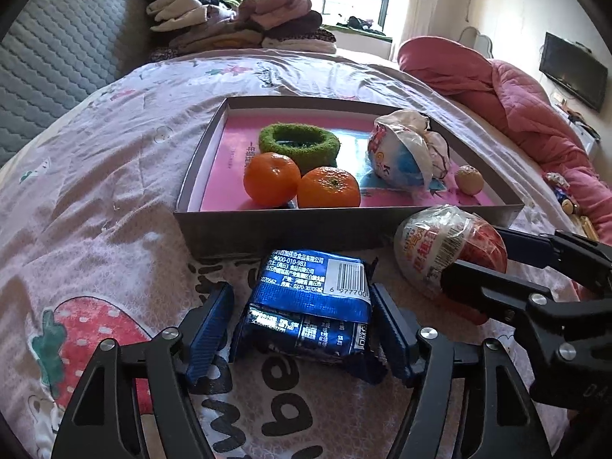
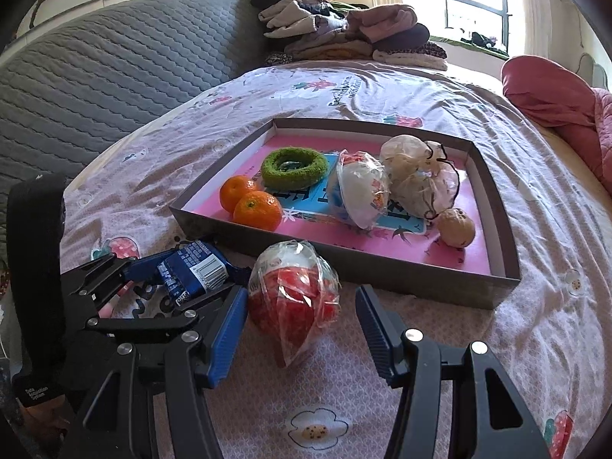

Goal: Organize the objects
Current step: 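Close left gripper on blue biscuit packet while right gripper approaches red egg bag, then close right gripper on the red-wrapped egg bag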

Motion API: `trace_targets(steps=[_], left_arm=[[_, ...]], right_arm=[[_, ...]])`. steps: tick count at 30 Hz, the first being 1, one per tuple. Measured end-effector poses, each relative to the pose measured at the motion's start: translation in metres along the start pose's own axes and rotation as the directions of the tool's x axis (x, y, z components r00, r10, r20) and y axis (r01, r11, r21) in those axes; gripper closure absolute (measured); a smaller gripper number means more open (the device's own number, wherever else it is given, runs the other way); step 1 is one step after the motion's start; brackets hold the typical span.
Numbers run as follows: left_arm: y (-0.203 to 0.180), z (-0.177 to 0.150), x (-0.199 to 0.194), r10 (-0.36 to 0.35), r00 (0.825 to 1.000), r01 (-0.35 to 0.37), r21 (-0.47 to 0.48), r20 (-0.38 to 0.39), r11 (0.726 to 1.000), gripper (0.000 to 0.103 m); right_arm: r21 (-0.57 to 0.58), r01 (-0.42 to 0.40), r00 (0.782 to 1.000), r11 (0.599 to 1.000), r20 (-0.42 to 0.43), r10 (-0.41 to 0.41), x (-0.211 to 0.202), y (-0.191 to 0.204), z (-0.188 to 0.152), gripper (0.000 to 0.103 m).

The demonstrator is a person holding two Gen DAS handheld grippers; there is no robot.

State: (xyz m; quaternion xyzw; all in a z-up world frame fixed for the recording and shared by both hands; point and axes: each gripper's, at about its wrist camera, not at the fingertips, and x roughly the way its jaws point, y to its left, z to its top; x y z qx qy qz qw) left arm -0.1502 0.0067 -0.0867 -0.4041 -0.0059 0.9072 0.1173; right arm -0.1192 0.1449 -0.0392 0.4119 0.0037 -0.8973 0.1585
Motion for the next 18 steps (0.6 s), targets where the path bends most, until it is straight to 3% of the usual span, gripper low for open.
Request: trace_targets(steps=[8, 18], left_arm=[[0.001, -0.001, -0.001, -0.015, 1.0, 0.015, 0.002, 0.003, 1.0, 0.045], [-0.002, -0.004, -0.007, 0.025, 1.0, -0.025, 0.018, 0.008, 1.0, 0.048]], right_arm=[[0.006, -0.018, 1.0, 1.0, -0.011, 0.018, 0.007, 0.001, 0.0, 0.051], [0.001, 0.023, 0.999, 1.0, 0.041, -0.023, -0.009, -0.002, -0.002, 0.051]])
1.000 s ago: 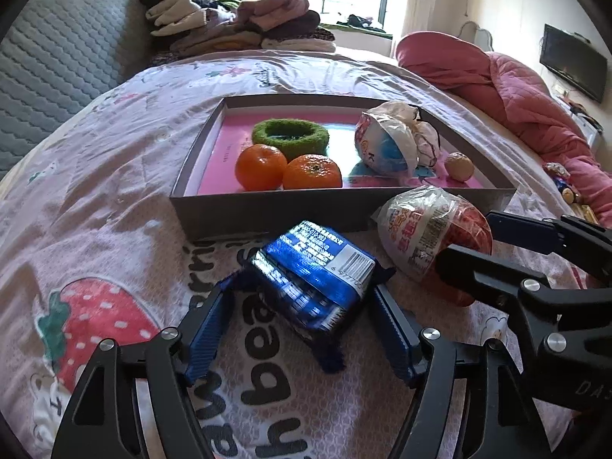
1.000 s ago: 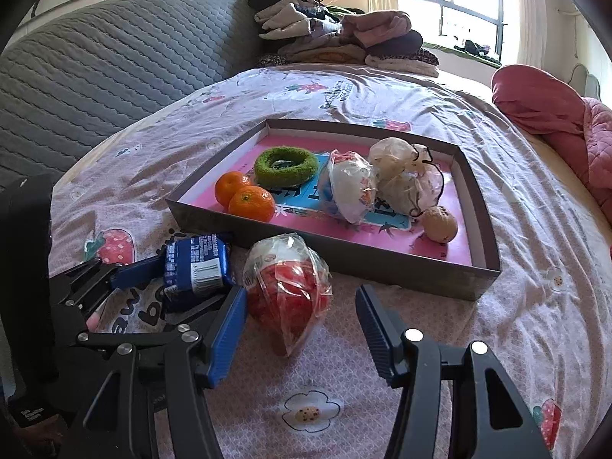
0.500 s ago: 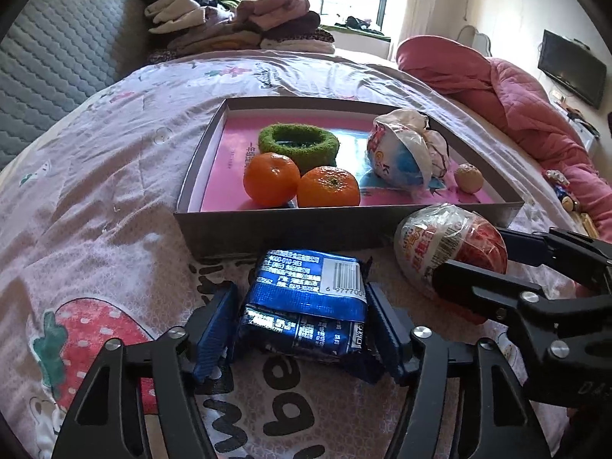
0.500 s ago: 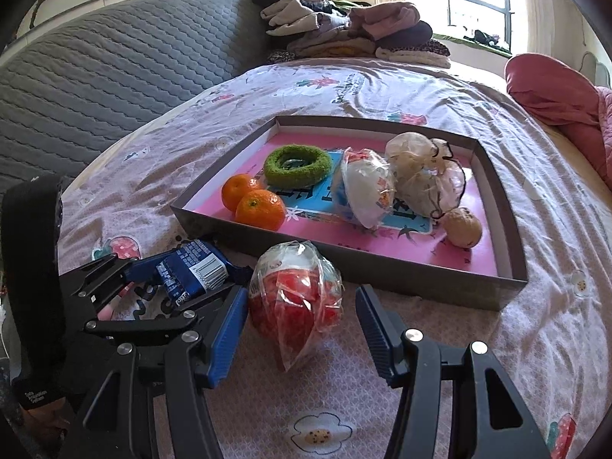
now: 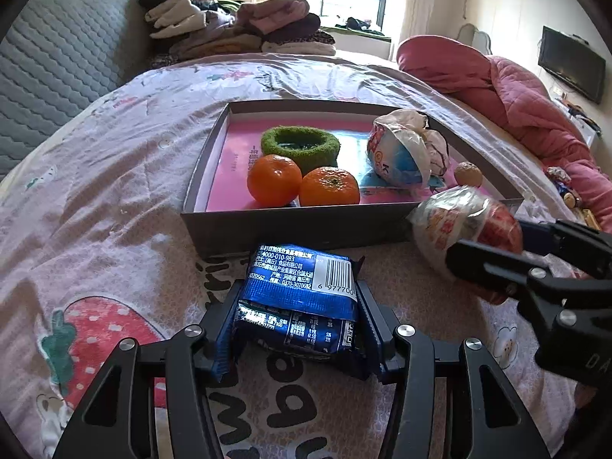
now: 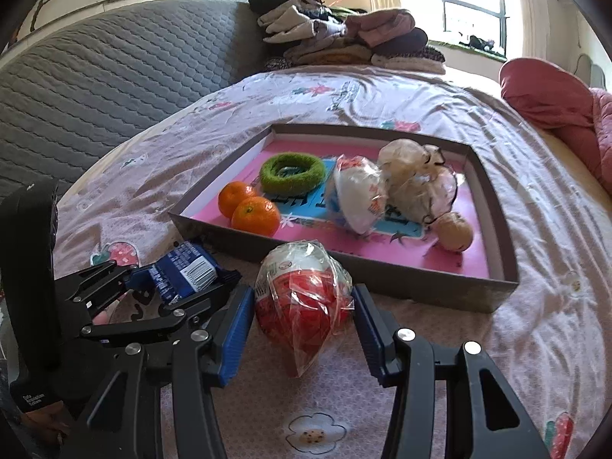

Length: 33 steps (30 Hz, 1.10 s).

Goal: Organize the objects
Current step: 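Close right gripper on the red-wrapped egg bag, then lift and carry blue packet with left gripper while right gripper carries red bag to tray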

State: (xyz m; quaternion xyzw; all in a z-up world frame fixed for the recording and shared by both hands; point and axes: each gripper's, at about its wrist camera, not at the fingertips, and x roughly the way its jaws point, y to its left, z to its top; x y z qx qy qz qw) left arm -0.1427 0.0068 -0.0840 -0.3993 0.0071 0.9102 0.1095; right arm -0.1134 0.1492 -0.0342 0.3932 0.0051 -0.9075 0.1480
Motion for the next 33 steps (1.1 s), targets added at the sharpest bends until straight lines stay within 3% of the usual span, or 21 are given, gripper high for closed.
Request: trace_targets(steps=[19, 33], left_arm=[[-0.001, -0.004, -0.018, 0.065, 0.998, -0.065, -0.016, 0.013, 0.998, 0.048], [-0.014, -0.002, -0.057, 0.11, 0.992, -0.11, -0.004, 0.068, 0.994, 0.048]], right_arm=[[0.012, 0.049, 0.998, 0.999, 0.028, -0.049, -0.01, -0.009, -0.01, 0.051], [0.019, 0.065, 0.994, 0.998, 0.088, -0.066, -0.047, -0.005, -0.007, 0.051]])
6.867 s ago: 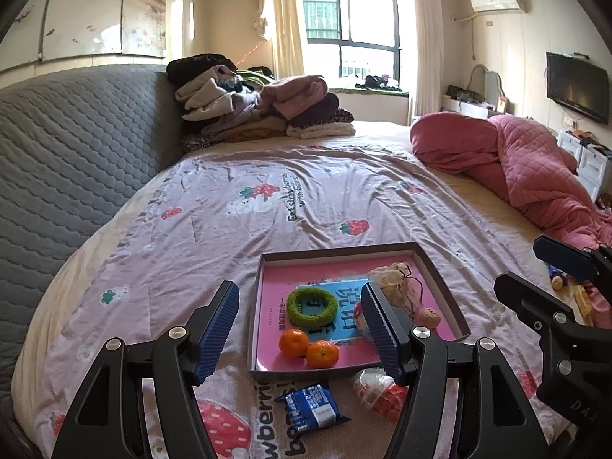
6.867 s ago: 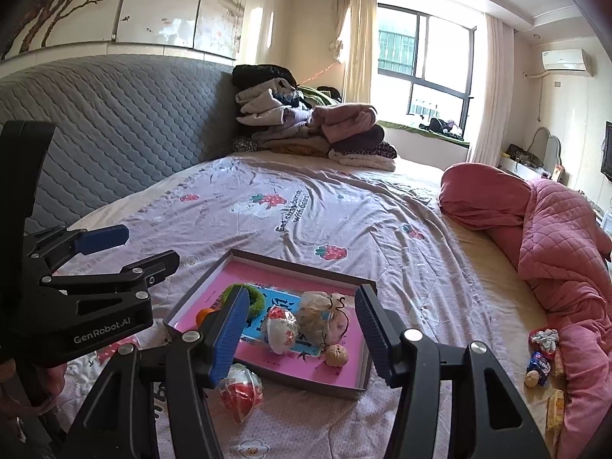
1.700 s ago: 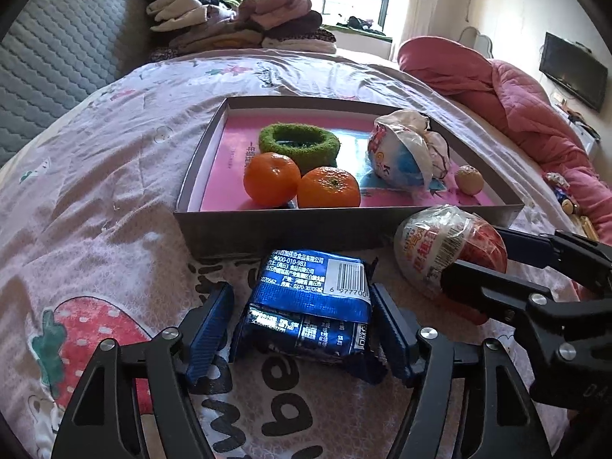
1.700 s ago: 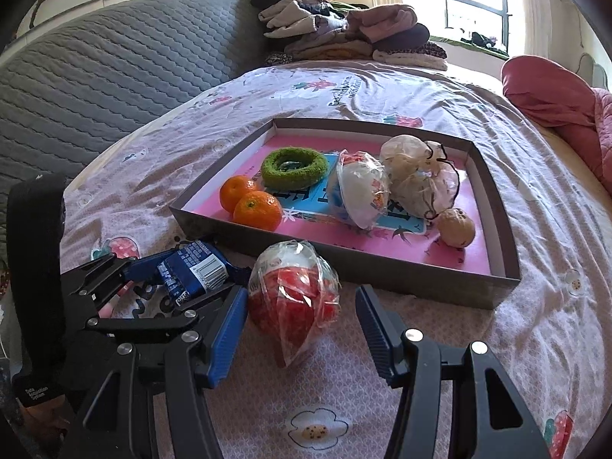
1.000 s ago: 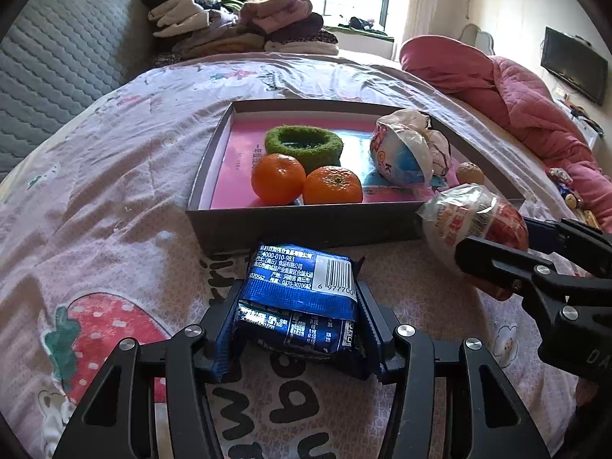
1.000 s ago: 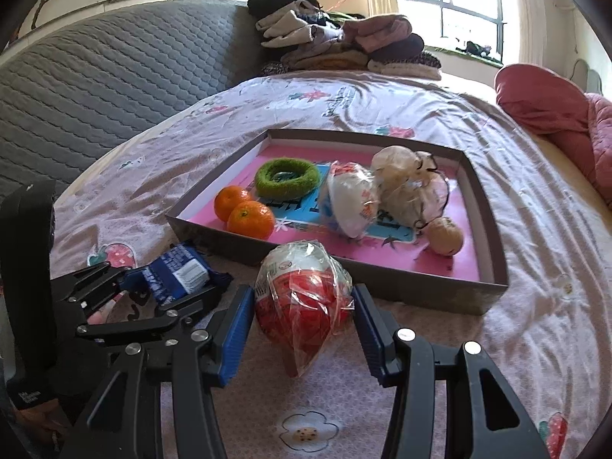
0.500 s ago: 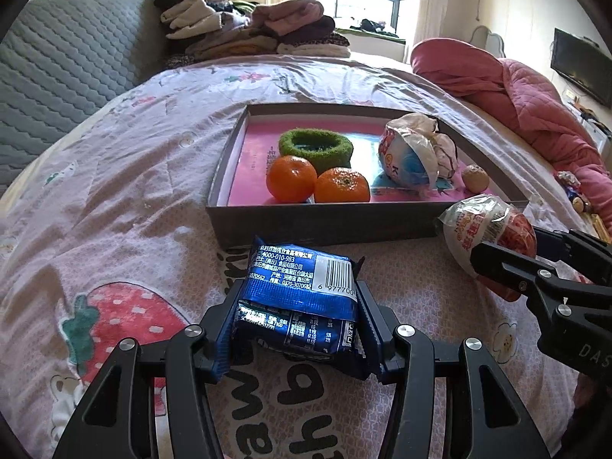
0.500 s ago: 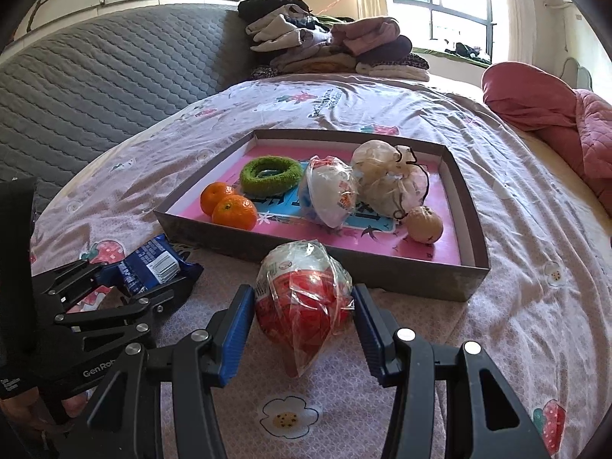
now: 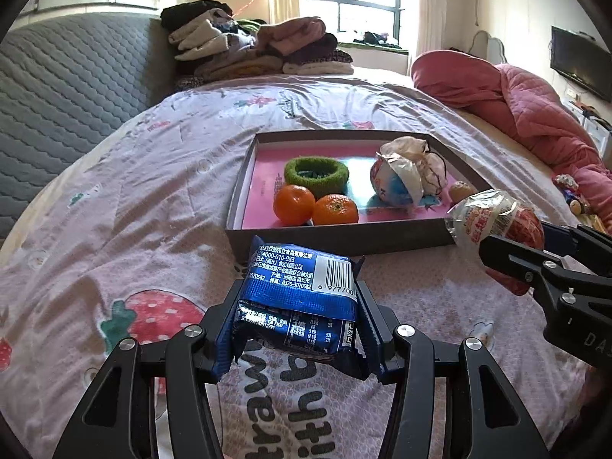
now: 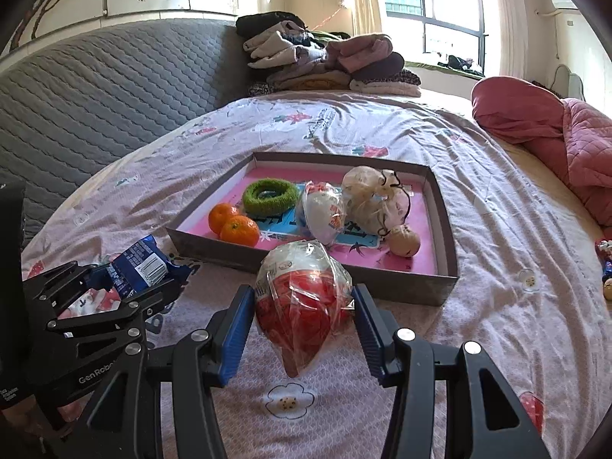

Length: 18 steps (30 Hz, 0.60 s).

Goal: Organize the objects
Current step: 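Lift and carry blue packet with left gripper while right gripper carries red bag to tray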

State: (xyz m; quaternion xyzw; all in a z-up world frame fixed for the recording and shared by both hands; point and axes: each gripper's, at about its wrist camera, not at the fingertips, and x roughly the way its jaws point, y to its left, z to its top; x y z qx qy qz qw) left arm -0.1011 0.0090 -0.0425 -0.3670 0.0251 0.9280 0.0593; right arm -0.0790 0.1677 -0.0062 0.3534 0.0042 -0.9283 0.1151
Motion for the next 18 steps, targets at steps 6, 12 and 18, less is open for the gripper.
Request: trace_targets(steps=[6, 12, 18], left_arm=[[0.0, 0.007, -0.016, 0.001, 1.0, -0.001, -0.007, 0.021, 1.0, 0.048], [-0.003, 0.018, -0.032, -0.001, 0.999, 0.002, -0.01, 0.054, 1.0, 0.048], [-0.007, 0.028, -0.048, -0.002, 0.996, 0.001, 0.006, 0.088, 1.0, 0.048]], right_arm=[[-0.004, 0.009, 1.0, 1.0, 0.025, -0.009, -0.016, 0.002, 0.003, 0.051], [0.0, 0.018, 0.998, 1.0, 0.065, -0.018, -0.036, 0.0, 0.011, 0.051], [-0.002, 0.028, 0.995, 1.0, 0.098, -0.028, -0.053, -0.002, 0.019, 0.051]])
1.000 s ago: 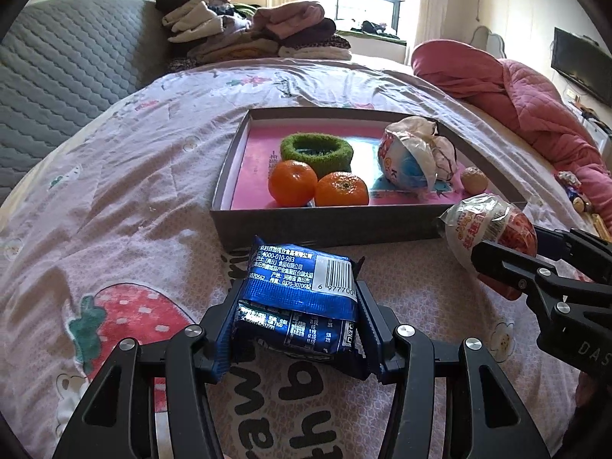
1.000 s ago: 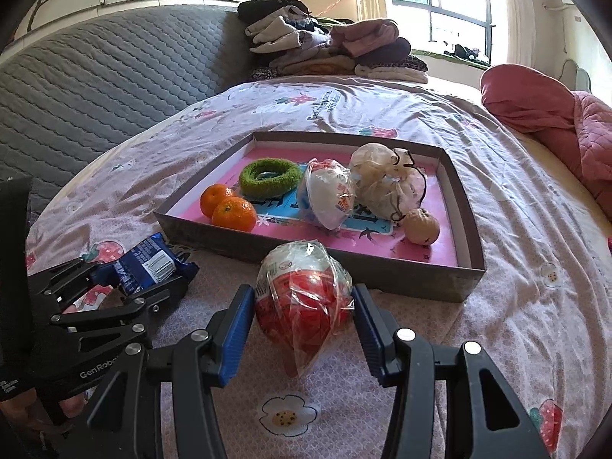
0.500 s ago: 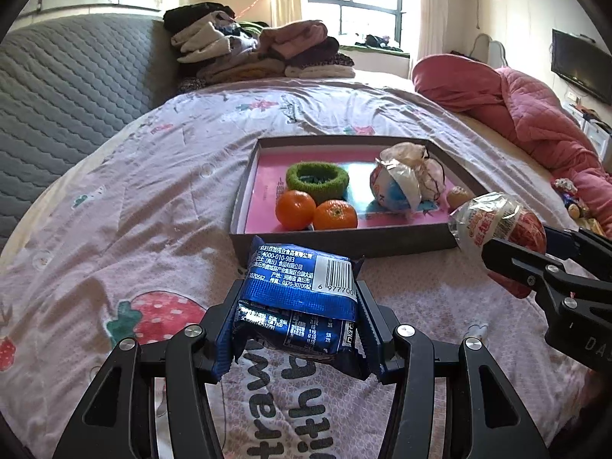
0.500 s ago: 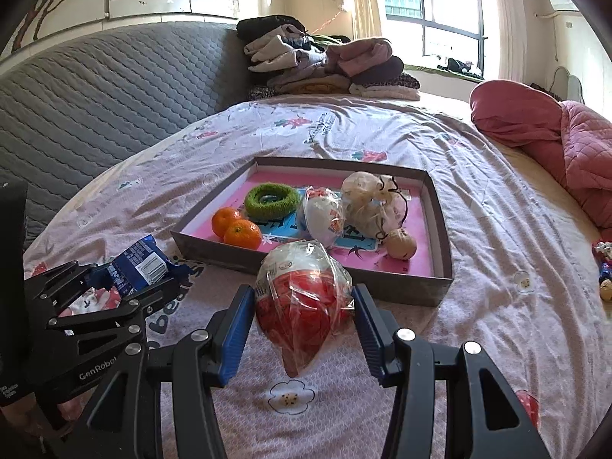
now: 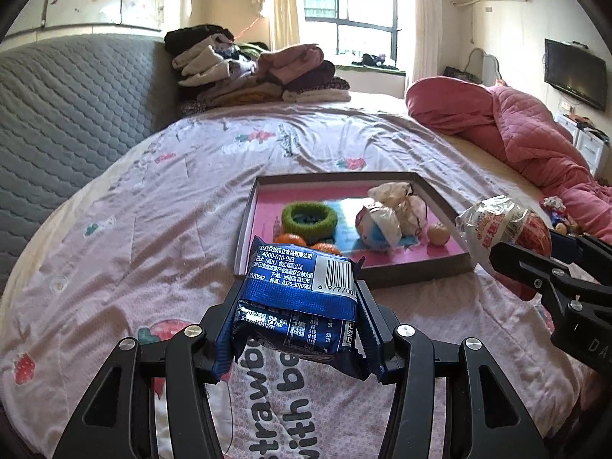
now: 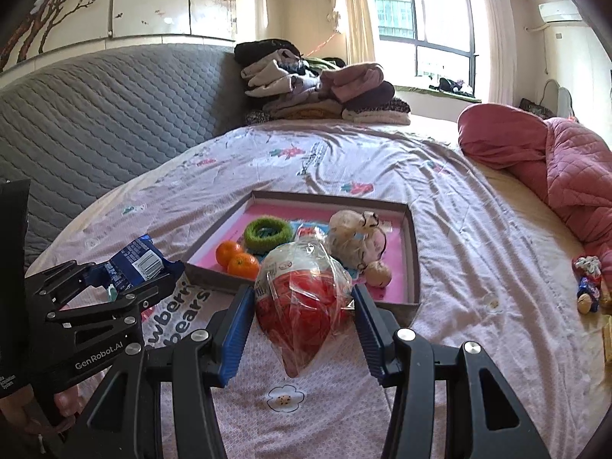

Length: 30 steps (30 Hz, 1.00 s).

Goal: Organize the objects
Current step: 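Lift and carry blue packet with left gripper while right gripper carries red bag to tray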

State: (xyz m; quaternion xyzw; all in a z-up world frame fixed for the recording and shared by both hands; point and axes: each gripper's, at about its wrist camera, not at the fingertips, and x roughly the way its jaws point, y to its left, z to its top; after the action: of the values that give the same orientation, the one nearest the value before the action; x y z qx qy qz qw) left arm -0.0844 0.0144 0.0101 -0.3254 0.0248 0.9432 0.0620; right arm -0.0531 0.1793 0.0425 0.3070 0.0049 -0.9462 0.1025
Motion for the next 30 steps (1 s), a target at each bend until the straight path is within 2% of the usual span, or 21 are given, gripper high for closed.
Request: trace_targets(steps=[7, 18, 30], left_arm=[[-0.001, 0.012, -0.011, 0.016, 1.0, -0.016, 0.001, 0.022, 1.0, 0.048], [0.009, 0.061, -0.021, 0.027, 0.996, -0.026, -0.016, 0.086, 1.0, 0.048], [-0.001, 0.103, -0.005, 0.025, 0.993, -0.027, 0.011, 0.116, 1.0, 0.047]], right_arm=[[0.001, 0.014, 0.999, 1.0, 0.037, -0.014, -0.014, -0.005, 0.013, 0.051], [-0.02, 0.063, 0.994, 0.998, 0.094, -0.06, -0.031, -0.018, 0.047, 0.051], [-0.031, 0.085, 0.987, 0.996, 0.143, -0.079, -0.027, -0.032, 0.082, 0.051]])
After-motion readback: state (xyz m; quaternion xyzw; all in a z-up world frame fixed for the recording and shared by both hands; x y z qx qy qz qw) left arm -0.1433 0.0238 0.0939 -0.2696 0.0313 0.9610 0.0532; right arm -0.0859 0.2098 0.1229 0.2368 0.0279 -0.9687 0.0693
